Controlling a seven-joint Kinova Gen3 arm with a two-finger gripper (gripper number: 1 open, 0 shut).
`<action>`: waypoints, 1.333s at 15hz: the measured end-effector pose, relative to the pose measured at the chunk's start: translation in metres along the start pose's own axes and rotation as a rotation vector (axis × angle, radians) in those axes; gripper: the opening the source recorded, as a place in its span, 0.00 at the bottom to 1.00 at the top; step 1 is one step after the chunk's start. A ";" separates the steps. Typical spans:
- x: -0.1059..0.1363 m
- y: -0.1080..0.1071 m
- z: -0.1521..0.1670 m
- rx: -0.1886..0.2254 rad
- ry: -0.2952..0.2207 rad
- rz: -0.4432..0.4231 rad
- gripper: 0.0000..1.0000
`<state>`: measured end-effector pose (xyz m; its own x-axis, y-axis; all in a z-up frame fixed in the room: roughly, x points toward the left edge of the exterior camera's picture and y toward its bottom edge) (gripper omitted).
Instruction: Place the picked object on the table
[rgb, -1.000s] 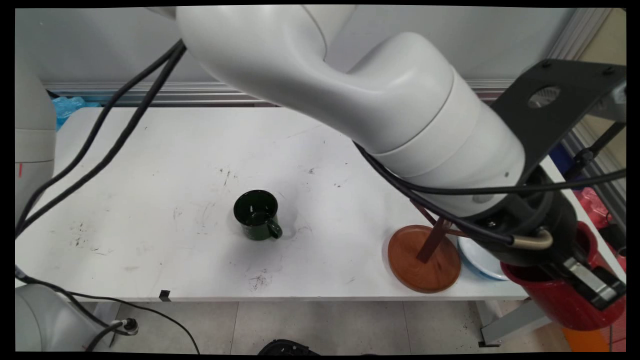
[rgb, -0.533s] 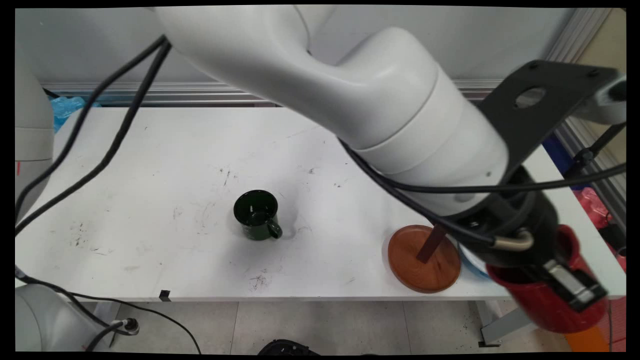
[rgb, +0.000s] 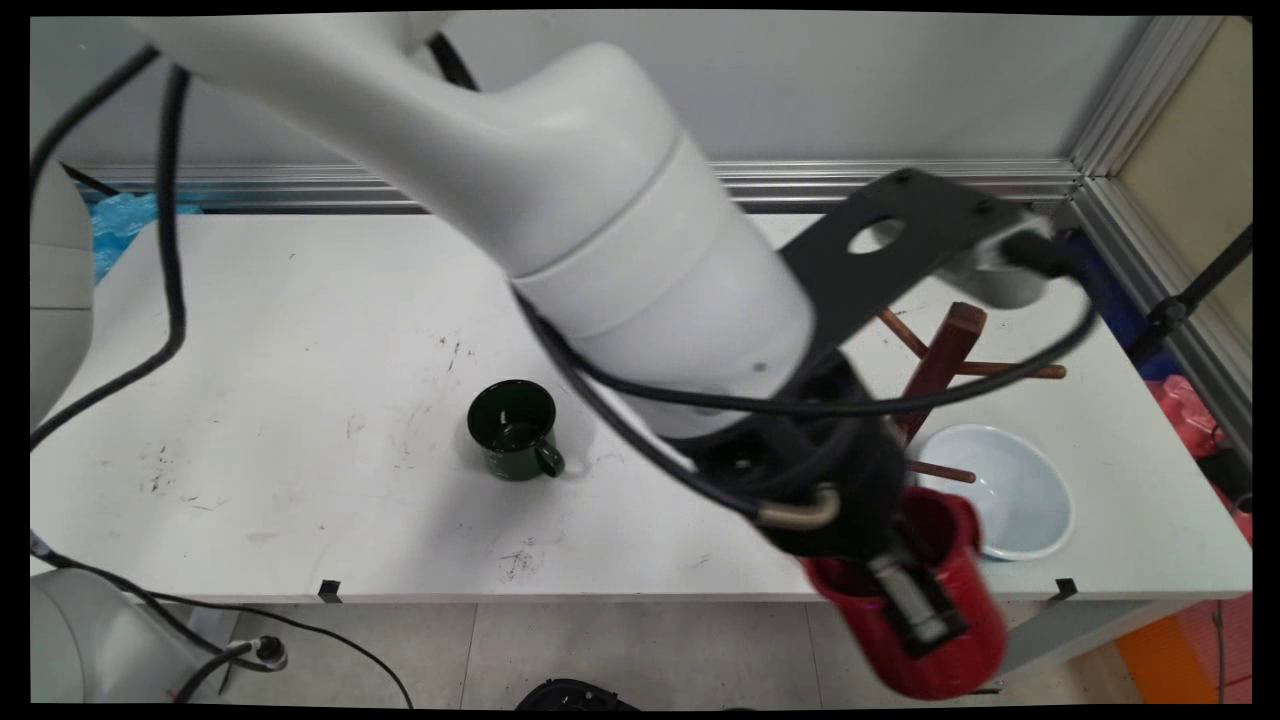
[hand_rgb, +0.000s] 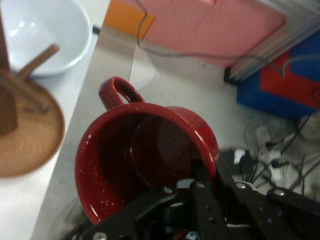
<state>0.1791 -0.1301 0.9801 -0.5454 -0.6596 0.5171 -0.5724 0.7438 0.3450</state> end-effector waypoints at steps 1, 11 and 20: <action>-0.004 -0.002 -0.003 0.004 -0.015 0.003 0.00; -0.034 -0.043 -0.044 0.147 -0.152 0.071 0.00; -0.035 -0.112 -0.076 0.378 -0.212 0.176 0.00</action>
<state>0.3089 -0.1816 0.9828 -0.7447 -0.5636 0.3574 -0.6215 0.7808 -0.0636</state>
